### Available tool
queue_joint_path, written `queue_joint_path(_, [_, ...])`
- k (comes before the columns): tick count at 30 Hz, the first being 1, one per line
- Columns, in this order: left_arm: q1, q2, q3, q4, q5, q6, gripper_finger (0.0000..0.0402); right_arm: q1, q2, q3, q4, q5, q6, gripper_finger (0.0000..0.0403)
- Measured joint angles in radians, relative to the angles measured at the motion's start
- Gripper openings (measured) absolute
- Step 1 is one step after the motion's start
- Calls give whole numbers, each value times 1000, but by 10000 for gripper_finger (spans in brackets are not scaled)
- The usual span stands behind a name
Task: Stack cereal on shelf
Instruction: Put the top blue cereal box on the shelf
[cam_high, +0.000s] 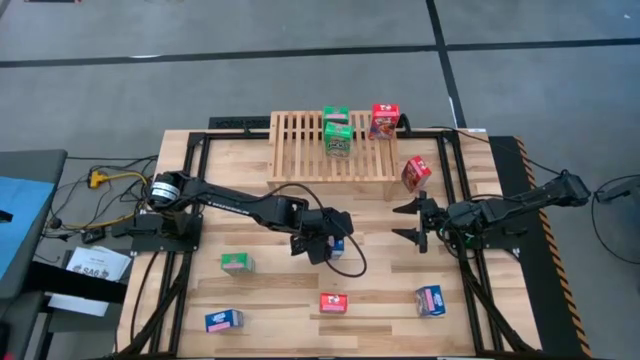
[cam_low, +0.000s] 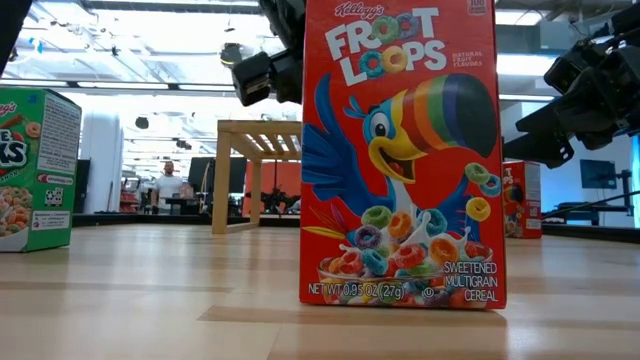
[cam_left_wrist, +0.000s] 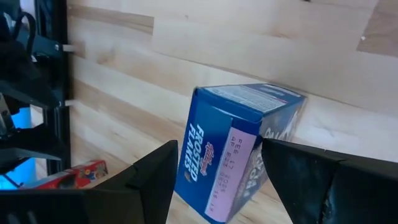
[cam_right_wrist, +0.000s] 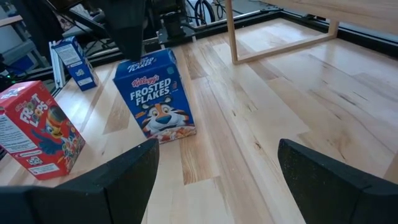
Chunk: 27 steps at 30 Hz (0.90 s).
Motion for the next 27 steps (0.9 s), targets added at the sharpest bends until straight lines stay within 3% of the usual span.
queue_joint_path(12, [12, 27, 2, 18, 39, -2, 228, 0, 0, 0, 0, 0, 1, 354])
queue_joint_path(22, [26, 27, 2, 24, 49, -39, 313, 0, 0, 0, 0, 0, 4, 354])
queue_joint_path(27, [25, 27, 2, 24, 57, -38, 327, 0, 0, 0, 0, 0, 4, 354])
